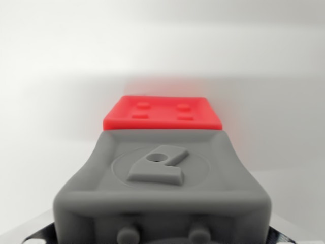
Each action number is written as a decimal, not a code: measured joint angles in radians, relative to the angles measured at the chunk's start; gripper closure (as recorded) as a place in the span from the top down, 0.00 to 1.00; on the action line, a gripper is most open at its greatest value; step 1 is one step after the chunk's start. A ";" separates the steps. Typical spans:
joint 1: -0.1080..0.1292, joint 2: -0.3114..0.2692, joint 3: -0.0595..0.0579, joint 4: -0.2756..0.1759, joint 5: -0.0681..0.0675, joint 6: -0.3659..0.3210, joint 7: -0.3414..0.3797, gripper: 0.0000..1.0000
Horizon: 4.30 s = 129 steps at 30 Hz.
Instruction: Destack cube
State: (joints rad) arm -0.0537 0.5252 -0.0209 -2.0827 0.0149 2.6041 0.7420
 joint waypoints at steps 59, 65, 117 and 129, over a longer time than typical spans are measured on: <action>0.000 -0.185 -0.001 -0.008 0.000 -0.172 0.000 0.00; 0.000 -0.217 -0.001 -0.002 -0.001 -0.209 0.000 0.00; 0.081 -0.266 0.048 -0.086 -0.020 -0.181 -0.049 0.00; 0.107 -0.266 0.061 -0.107 -0.025 -0.158 -0.062 0.00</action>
State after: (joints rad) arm 0.0532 0.2596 0.0399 -2.1900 -0.0104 2.4460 0.6802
